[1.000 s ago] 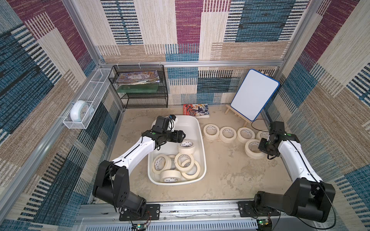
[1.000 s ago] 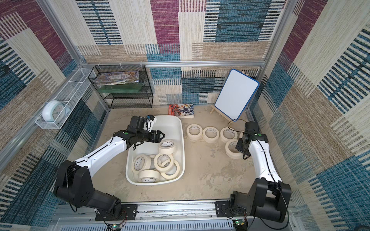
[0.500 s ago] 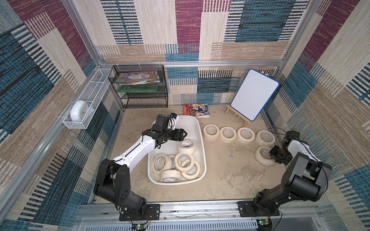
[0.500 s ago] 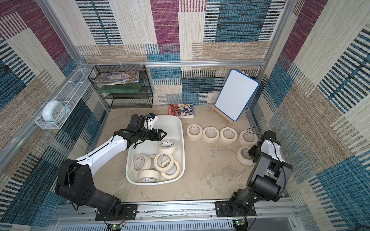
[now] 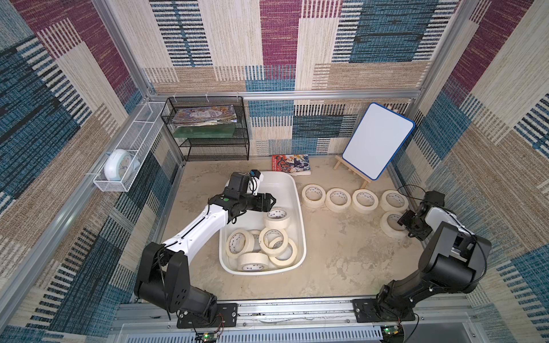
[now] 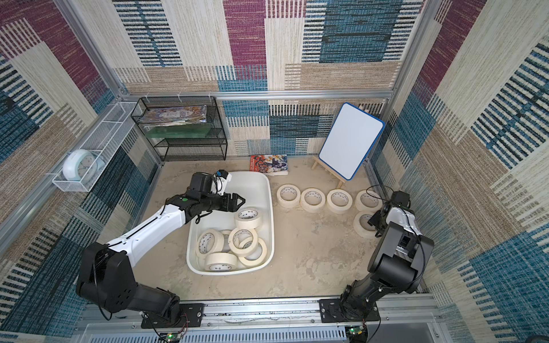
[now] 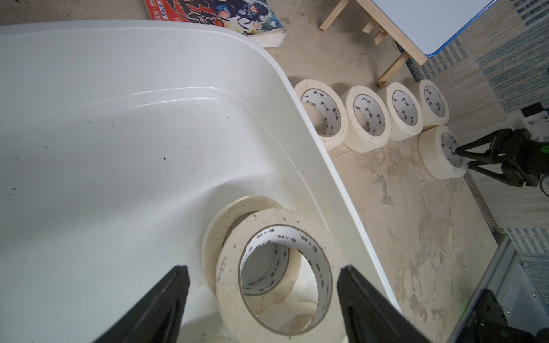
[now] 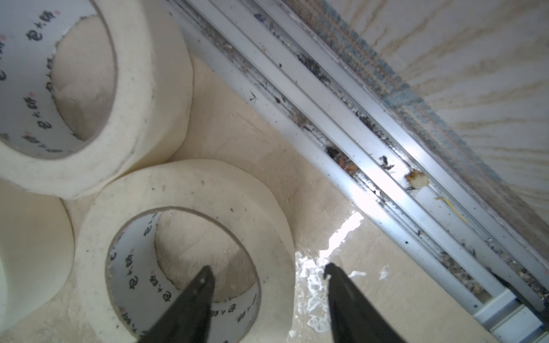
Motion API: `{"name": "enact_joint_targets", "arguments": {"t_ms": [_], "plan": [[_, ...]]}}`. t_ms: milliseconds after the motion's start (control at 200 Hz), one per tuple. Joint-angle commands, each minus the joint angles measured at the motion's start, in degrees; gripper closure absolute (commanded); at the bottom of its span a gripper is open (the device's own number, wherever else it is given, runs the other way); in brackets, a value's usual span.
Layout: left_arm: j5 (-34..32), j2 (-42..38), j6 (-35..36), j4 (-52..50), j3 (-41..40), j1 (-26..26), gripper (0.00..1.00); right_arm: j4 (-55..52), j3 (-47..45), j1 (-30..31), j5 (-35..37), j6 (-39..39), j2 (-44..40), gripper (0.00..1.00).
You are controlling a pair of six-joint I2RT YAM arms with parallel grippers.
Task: Take out the art tape in the storage box
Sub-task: Place the art tape at the center of the board, then pick up the art tape from the storage box.
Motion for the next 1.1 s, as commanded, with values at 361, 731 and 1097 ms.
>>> {"name": "enact_joint_targets", "arguments": {"t_ms": [361,731,1097], "plan": [[-1.16,-0.88,-2.12,-6.96,-2.82,-0.76,0.17,-6.63,10.28,26.92,-1.24,-5.58,-3.23,0.0],[-2.0,9.4,-0.05,-18.07,4.43,-1.5,0.23,-10.27,13.38,40.97,3.58,-7.68,1.22,0.0],[2.71,17.27,4.82,-27.03,12.3,-2.78,0.67,-10.07,13.36,43.98,4.2,-7.72,1.76,0.0]]}}
